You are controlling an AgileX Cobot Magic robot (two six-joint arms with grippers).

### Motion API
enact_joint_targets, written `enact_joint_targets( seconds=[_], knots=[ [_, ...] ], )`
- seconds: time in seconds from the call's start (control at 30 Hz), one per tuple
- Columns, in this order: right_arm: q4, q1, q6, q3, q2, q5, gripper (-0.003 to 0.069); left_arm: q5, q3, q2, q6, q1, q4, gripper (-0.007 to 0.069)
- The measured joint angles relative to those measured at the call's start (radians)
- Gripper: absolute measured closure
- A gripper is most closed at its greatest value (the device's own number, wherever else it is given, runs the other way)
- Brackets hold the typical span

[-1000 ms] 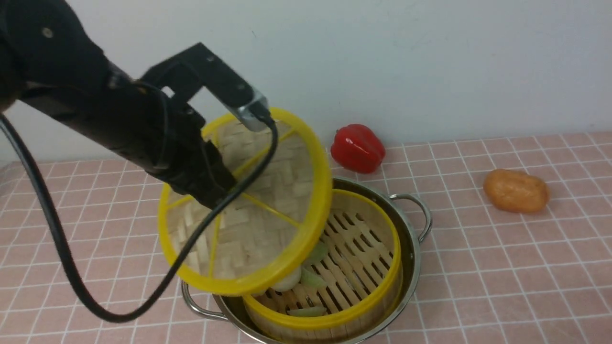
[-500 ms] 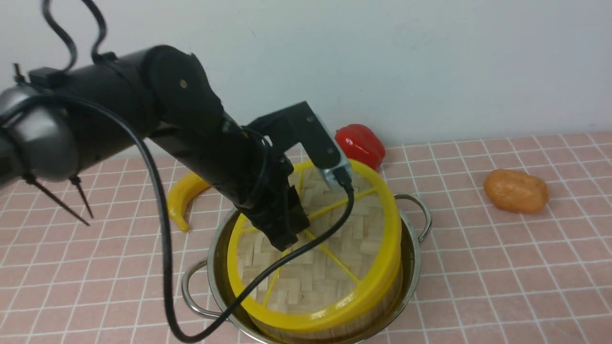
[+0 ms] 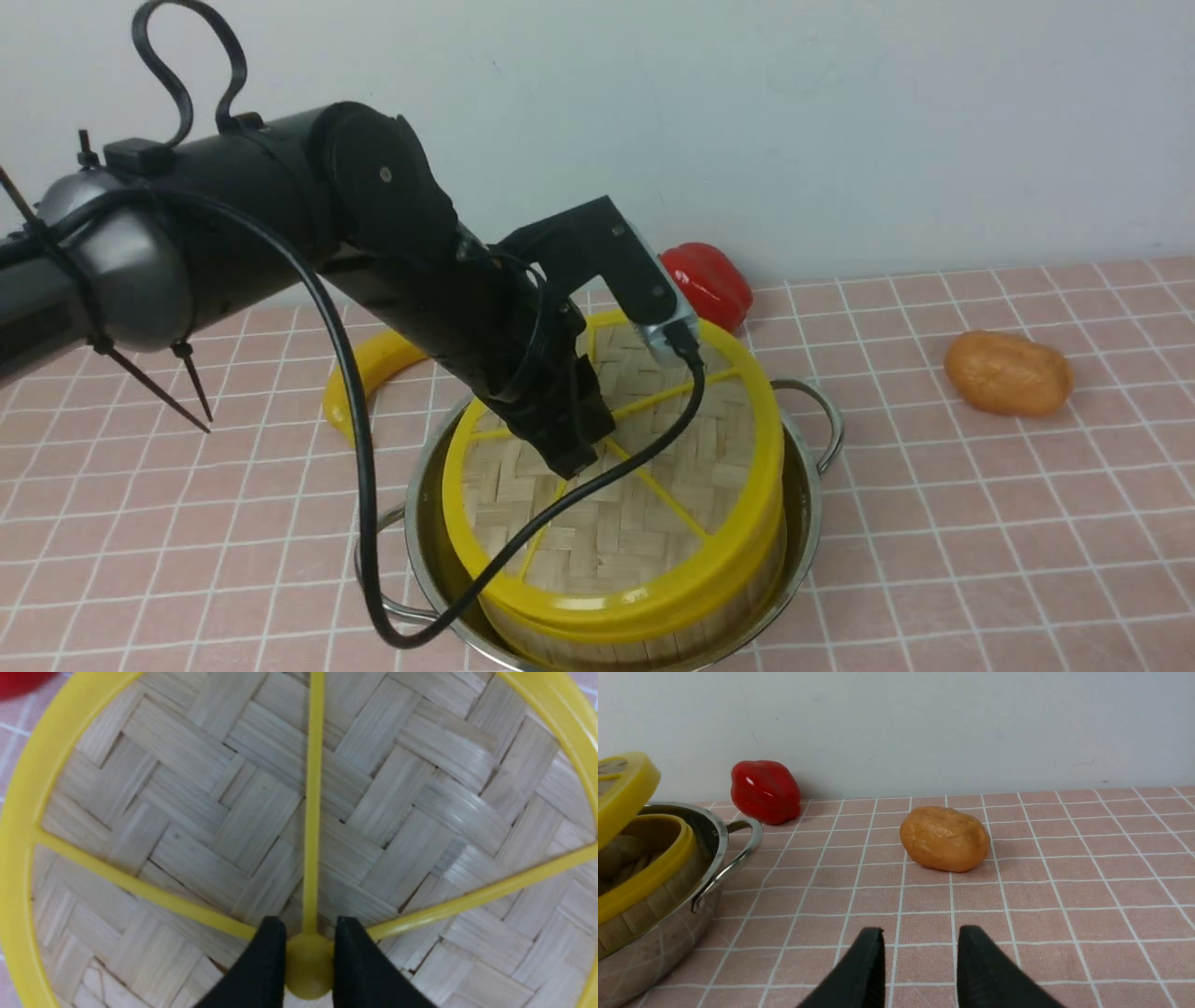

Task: Place the steamer in the pot on the pink tablecloth, and put the lid on the steamer.
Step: 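Place the yellow bamboo steamer lid onto the steamer in the pot with the left gripper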

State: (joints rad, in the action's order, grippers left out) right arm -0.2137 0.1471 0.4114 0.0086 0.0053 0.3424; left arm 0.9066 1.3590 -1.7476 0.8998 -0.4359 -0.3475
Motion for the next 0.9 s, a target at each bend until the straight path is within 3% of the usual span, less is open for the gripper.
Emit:
enact_joint_targets(
  seconds=[0.9],
  knots=[
    [0.001,0.0,0.0,0.0,0.0,0.0,0.0419,-0.038,0.01,-0.039,0.012,-0.004,-0.013,0.0508]
  ],
)
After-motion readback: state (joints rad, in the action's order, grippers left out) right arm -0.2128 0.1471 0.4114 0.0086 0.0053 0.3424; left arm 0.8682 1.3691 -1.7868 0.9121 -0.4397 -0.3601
